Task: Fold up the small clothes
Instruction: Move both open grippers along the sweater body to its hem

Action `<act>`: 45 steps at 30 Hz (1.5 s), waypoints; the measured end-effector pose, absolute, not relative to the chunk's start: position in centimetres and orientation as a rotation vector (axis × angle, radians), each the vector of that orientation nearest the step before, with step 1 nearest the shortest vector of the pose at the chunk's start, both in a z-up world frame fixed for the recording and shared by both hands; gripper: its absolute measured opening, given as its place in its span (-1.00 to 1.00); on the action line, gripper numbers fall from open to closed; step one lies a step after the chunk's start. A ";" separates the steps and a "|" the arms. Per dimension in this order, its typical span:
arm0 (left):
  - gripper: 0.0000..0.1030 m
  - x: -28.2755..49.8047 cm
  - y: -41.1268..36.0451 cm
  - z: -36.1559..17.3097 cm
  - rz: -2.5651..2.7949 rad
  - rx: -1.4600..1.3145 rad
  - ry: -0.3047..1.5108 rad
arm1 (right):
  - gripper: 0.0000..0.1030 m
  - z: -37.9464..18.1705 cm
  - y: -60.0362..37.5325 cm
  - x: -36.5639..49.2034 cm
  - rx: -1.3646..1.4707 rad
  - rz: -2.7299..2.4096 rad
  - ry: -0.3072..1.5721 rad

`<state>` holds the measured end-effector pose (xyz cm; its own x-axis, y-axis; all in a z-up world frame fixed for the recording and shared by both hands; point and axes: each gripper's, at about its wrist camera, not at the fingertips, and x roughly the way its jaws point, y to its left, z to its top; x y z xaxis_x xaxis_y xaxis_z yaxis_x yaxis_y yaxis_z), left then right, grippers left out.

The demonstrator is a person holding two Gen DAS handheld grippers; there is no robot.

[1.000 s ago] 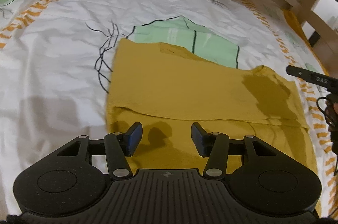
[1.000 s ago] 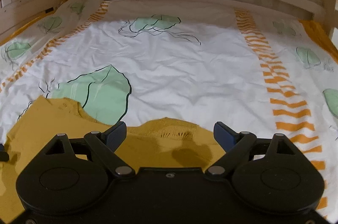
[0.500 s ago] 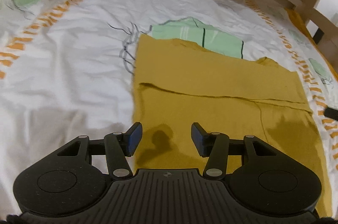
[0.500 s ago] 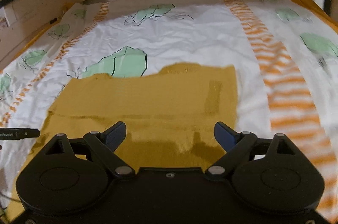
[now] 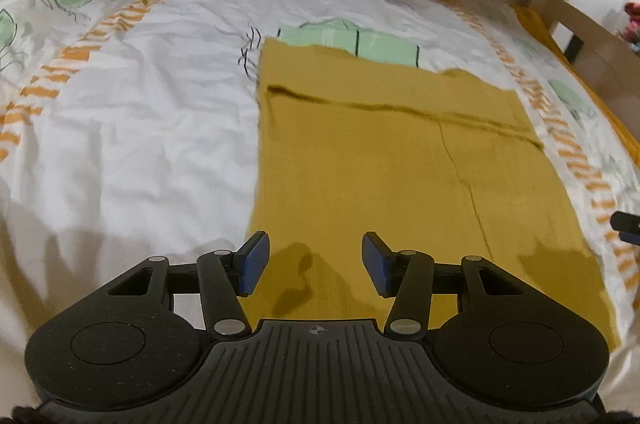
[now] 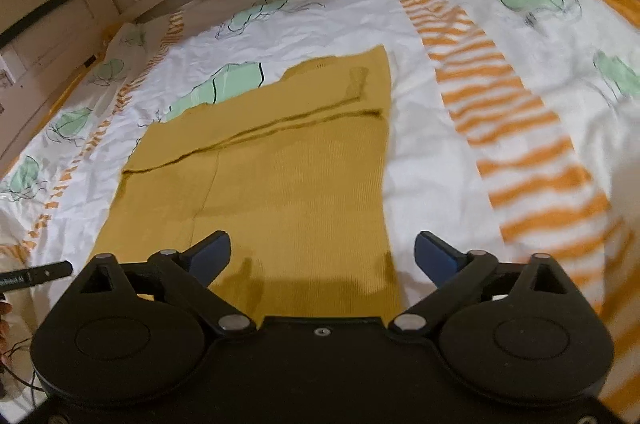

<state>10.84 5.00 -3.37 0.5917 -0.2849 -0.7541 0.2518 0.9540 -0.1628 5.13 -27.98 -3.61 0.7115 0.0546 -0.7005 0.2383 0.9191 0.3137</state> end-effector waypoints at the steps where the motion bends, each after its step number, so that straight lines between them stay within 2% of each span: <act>1: -0.04 10.3 5.1 -3.6 -0.312 -0.038 0.891 | 0.95 -3.8 -27.9 4.5 0.411 -0.107 0.781; 11: 0.02 8.5 6.2 -7.8 -0.252 -0.029 0.985 | 0.99 -7.1 -27.0 1.3 0.464 -0.139 0.893; 14: 0.16 8.1 5.8 -8.0 -0.259 -0.013 0.969 | 0.99 -8.0 -26.6 1.3 0.451 -0.140 0.930; 16: 0.31 7.9 5.3 -8.2 -0.267 0.016 0.963 | 0.99 -8.4 -26.4 1.1 0.440 -0.142 0.937; 18: 0.37 7.7 4.8 -8.4 -0.267 0.043 0.953 | 0.99 -8.6 -26.2 1.0 0.428 -0.144 0.937; 26: 0.40 6.7 4.6 -8.7 -0.233 0.014 0.912 | 1.00 -9.0 -24.7 0.7 0.341 -0.162 0.939; 45: 0.42 4.9 5.6 -8.4 -0.301 -0.005 0.979 | 1.00 -8.7 -24.9 -0.5 0.424 -0.110 0.935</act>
